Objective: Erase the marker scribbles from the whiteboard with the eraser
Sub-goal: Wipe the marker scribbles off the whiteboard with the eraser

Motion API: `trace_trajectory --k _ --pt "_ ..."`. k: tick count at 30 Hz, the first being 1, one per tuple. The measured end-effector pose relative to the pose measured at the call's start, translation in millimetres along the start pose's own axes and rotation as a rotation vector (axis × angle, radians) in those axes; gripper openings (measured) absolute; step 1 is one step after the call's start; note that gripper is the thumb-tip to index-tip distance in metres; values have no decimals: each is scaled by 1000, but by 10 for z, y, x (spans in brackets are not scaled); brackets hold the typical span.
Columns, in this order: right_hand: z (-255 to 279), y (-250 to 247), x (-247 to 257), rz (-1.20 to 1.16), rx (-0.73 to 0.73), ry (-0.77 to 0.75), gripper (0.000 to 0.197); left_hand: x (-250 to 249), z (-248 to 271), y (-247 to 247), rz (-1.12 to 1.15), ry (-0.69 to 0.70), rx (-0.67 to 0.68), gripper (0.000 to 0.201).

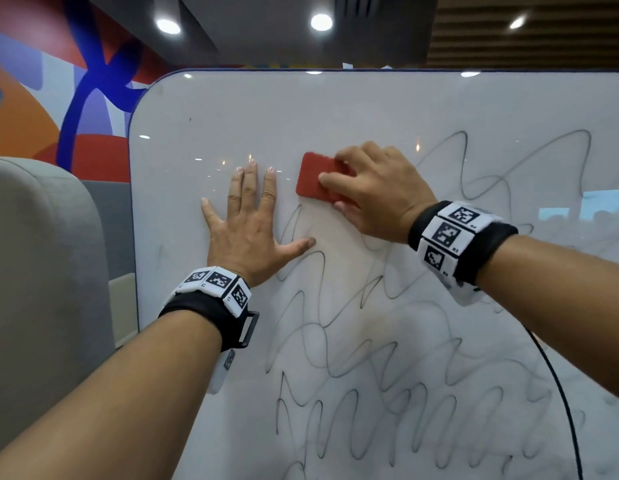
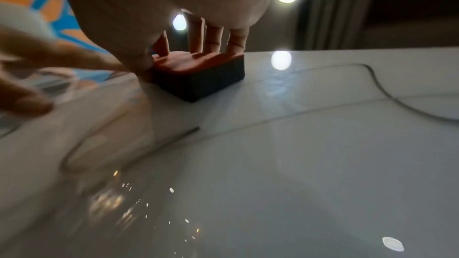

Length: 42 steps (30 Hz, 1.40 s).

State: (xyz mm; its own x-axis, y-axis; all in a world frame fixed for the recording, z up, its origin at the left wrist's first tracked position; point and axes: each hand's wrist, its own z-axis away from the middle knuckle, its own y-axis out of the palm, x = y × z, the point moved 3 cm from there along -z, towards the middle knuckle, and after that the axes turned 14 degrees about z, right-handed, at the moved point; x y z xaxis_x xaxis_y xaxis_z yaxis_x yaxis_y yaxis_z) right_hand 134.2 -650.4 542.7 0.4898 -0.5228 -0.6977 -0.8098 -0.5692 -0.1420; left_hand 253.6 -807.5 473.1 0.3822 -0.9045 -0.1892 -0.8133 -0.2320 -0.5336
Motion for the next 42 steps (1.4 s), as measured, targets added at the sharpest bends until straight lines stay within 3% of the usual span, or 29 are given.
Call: trace_trajectory --k 4,11,15,18,22,25,31,34,37,42 --pt "-45 -1 42 -51 11 199 37 26 19 5 1 -6 4 119" --pt "96 45 452 -66 36 4 34 58 40 8 6 8 -37 117" --pt "-81 3 154 -55 1 149 37 66 54 11 6 11 -30 117" --pt "-66 13 203 -69 -22 216 38 77 64 11 10 15 -35 117" --pt "137 93 549 -75 -23 8 35 98 68 34 31 29 -29 116" --pt "109 83 480 -80 -33 -47 34 117 80 39 21 37 -18 116" --pt "41 77 370 -111 -57 193 41 122 99 44 5 39 -14 116" --pt "180 132 628 -138 -61 80 41 145 99 51 12 31 -4 116" --pt "185 127 574 -142 -48 -21 36 133 139 41 6 18 9 117" --pt "21 99 313 -117 -72 114 39 134 188 46 11 -10 55 122"
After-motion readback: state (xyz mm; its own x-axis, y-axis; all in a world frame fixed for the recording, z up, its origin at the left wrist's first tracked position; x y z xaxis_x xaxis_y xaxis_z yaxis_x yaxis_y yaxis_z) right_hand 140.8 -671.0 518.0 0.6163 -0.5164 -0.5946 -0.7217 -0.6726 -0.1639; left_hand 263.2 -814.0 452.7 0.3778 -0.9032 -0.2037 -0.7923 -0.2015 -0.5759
